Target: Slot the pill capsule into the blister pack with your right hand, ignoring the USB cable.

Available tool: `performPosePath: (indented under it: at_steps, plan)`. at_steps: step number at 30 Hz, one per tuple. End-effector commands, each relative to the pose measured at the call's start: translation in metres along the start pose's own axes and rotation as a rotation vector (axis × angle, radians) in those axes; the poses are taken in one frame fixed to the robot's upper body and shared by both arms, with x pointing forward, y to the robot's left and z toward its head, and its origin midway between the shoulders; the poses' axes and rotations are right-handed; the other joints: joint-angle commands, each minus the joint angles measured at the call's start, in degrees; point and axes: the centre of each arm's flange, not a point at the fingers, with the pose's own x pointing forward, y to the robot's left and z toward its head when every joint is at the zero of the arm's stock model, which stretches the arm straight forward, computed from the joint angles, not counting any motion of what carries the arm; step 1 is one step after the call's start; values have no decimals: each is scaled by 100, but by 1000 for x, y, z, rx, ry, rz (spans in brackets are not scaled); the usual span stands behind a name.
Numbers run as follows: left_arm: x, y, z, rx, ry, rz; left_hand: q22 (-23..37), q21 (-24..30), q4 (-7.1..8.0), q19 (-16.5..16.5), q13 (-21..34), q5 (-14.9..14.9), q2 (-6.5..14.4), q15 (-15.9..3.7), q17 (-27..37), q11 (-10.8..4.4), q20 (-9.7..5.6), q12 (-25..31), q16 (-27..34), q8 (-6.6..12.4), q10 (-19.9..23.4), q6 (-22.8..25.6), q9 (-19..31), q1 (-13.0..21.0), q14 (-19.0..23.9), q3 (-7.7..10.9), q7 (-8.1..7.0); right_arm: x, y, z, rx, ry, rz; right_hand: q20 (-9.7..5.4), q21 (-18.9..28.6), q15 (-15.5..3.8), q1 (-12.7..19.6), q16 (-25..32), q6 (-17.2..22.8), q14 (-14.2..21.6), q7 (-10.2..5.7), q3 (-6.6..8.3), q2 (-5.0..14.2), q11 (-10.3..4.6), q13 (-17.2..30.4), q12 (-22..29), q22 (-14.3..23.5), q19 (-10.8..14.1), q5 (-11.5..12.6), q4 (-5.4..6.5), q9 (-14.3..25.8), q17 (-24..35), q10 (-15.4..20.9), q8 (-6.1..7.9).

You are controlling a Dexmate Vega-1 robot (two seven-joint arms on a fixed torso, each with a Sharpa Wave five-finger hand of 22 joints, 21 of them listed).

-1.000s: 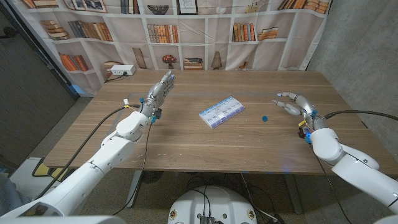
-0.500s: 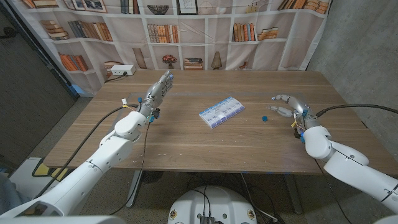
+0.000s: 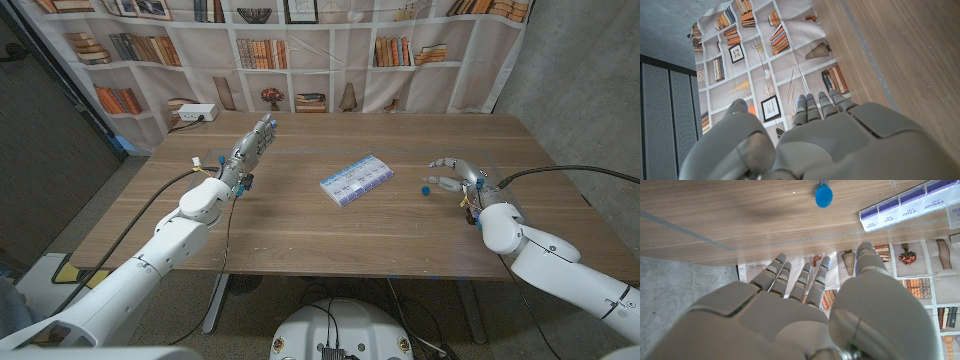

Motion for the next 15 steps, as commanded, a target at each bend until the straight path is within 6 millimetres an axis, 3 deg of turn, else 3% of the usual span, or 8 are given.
performPosePath:
  at_steps: [1, 8, 15]
  plan:
    - [4, 6, -3, 6, 13, -27, 27, -42, -15, -68, 19, -25, -37, 27, 21, -14, -14, -12, -14, -17, -33, -17, 33, 64, -2, -26, -2, 1, 13, 3, -20, 29, 36, -134, -49, -129, 101, -16, 80, -58, 2, -5, -9, -22, 15, -15, 4, -81, 43, 42, 25, 19, -39, -41]
    - [7, 9, -3, 7, 10, -31, 26, -42, -39, -76, 19, -35, -43, 18, 19, -10, -3, -24, -20, -26, -47, -19, 34, 104, -17, -26, -12, 1, 19, 5, -56, 52, 15, -276, -47, -267, 410, -31, 87, -170, -5, -10, -66, -172, 16, -46, 6, -202, 117, -8, 30, 16, -107, -90]
    - [6, 12, -2, 7, 6, -22, 27, -45, -60, -93, 20, -47, -42, 29, 19, -21, 13, -23, -20, -31, -32, -10, 35, 143, -17, -26, -9, 3, 24, 5, -79, 60, -17, -337, -38, -341, 699, -31, 105, -316, -8, 3, -2, -213, 19, -97, 11, -303, 175, 12, 40, 21, -270, -127]
